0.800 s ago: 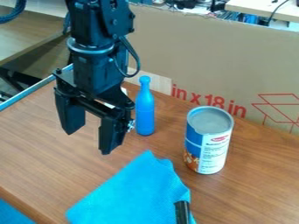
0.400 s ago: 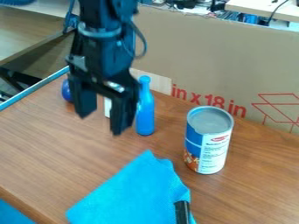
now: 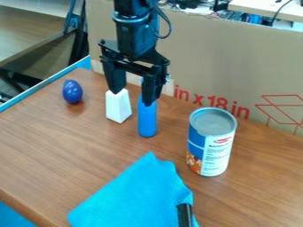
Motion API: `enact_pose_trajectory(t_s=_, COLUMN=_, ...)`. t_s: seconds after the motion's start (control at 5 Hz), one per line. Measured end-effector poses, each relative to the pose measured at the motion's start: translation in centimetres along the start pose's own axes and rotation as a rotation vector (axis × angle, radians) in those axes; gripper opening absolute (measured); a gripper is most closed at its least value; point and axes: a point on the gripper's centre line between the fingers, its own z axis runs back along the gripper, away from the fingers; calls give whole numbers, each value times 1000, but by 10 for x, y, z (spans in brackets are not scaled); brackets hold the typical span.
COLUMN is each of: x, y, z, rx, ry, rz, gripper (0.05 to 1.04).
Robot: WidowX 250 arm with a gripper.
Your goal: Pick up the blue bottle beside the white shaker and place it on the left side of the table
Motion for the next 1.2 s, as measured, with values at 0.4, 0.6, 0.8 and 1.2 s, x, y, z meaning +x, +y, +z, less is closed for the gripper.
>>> enact_pose_trajectory(t_s=0.4, x=42, y=19, z=-16, rx=3, ry=31, rz=27, gripper=1000)
enact_pose_trajectory(t_s=0.6, x=49, y=24, z=-15, rx=15, ry=49, rz=26, gripper=1000)
enact_pose_trajectory(t_s=0.8, x=55, y=23, z=-31, rx=8, ry=98, rz=15, gripper=1000)
enact_pose_trajectory(t_s=1.2, x=63, y=25, z=-47, rx=10, ry=180, rz=5, gripper=964)
